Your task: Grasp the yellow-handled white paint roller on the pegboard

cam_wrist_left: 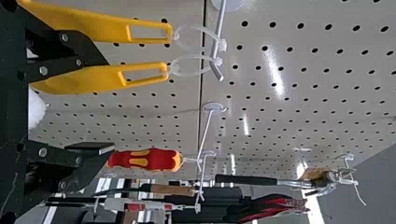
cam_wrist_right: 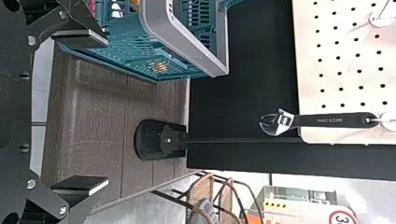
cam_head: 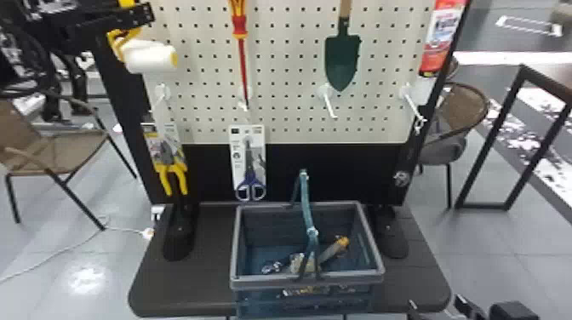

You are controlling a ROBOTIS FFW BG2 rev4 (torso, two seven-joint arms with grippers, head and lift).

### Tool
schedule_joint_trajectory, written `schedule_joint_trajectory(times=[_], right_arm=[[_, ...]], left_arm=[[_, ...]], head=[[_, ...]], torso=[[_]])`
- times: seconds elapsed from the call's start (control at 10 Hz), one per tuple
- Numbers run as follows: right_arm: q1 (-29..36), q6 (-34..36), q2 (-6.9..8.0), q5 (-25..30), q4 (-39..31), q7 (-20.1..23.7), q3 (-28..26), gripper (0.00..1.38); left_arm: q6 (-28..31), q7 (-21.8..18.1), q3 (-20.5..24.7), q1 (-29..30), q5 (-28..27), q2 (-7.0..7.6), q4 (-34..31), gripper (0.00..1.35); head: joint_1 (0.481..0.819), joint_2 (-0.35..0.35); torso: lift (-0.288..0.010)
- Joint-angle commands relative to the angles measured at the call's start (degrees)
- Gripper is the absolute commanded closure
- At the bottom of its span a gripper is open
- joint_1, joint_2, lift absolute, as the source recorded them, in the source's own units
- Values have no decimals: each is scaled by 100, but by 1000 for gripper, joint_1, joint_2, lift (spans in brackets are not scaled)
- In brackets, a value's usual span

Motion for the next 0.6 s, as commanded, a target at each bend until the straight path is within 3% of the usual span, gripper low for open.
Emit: schedule_joint_trajectory(times=[0.0, 0.5], right_arm=[[-14, -12, -5, -8, 27, 8, 0, 248], [-14, -39, 3, -16, 35, 8, 0, 248]], left_arm=[[-50, -5, -7, -53, -60, 5, 2, 1210], [3, -5, -51, -18, 81, -21, 2, 1210]], head=[[549, 0], [549, 0]], torso=[[-100], [-100]])
